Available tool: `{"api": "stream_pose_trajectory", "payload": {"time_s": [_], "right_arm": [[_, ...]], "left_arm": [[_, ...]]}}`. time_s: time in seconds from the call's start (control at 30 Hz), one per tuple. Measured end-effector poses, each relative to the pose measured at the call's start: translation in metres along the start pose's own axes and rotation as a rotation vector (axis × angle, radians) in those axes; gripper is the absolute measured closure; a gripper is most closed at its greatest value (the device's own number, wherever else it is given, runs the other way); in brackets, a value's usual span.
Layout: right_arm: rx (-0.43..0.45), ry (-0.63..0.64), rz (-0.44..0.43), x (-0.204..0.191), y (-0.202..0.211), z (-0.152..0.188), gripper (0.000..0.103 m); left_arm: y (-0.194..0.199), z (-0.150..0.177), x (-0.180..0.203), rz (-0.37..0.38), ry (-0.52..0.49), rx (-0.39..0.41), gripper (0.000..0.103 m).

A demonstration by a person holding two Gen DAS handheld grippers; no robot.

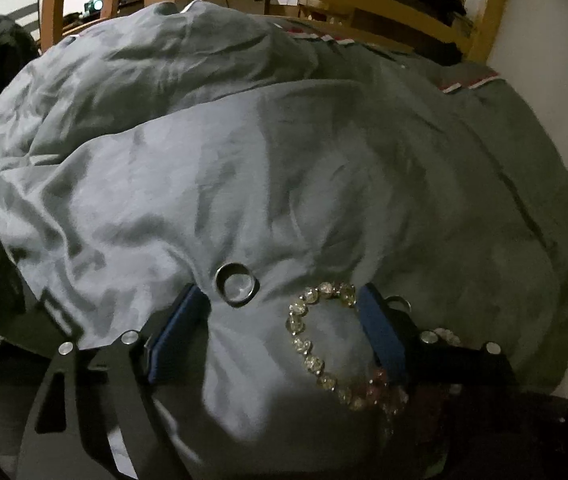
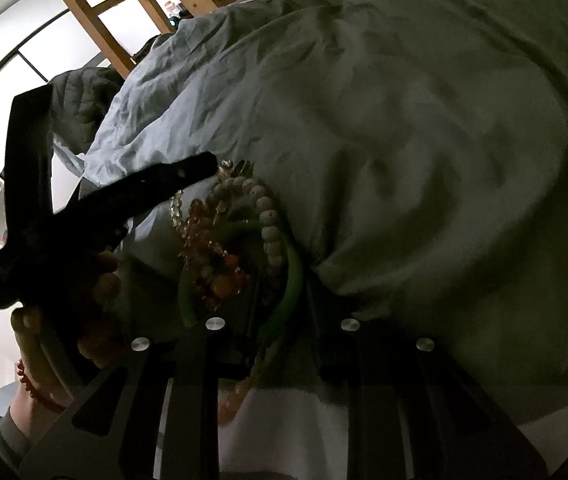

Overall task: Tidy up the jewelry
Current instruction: 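Grasp a silver ring with the left tool while the right tool grasps the green jade bangle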

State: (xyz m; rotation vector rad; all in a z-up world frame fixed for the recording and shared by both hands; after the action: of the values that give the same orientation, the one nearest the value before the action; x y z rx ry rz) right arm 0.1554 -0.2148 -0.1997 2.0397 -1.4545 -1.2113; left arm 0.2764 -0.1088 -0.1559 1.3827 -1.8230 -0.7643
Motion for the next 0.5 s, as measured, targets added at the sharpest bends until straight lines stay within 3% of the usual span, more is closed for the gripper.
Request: {"api": "stream_pose_trajectory", "payload": {"time_s": [0.03,0.07,0.13,0.23,0.5], "right_arm": [[0.011,0.003,0.001,0.0,0.001,0.0,0.085],[0.02,0.002,-0.002,0.0,0.004,-0.001,0.086],[0.047,-0.004,-0.015,-0.001,0.009,-0.003,0.086],[0.095,-0.015,-0.008,0.0,0.018,-0.008,0.086],[0.199,-0.074,-0.05,0.006,0.044,-0.022,0.09]], "left_arm": [[0.0,0.0,0.0,0.0,-0.003,0.002,0.026],[0.001,0.001,-0.001,-0.003,-0.006,0.005,0.044],[0.001,0.001,-0.003,0.016,-0.001,-0.013,0.066],[0.002,-0.001,-0.005,0.051,0.014,-0.026,0.085],[0.011,0.0,-0.005,0.07,0.009,-0.016,0.085]]}}
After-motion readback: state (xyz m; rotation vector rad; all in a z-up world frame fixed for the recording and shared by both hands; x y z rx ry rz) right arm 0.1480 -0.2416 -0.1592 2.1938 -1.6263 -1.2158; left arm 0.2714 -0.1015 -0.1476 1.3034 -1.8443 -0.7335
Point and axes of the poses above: each gripper's, at about its wrist camera, not at the fingertips, and y roughly against the way its jaws point, x to its right, z to its underside, the point moved 6 cm from there along -y, roughly the way its jaws point, and after that the axes turned 9 degrees about y, right-handed, at the moved point
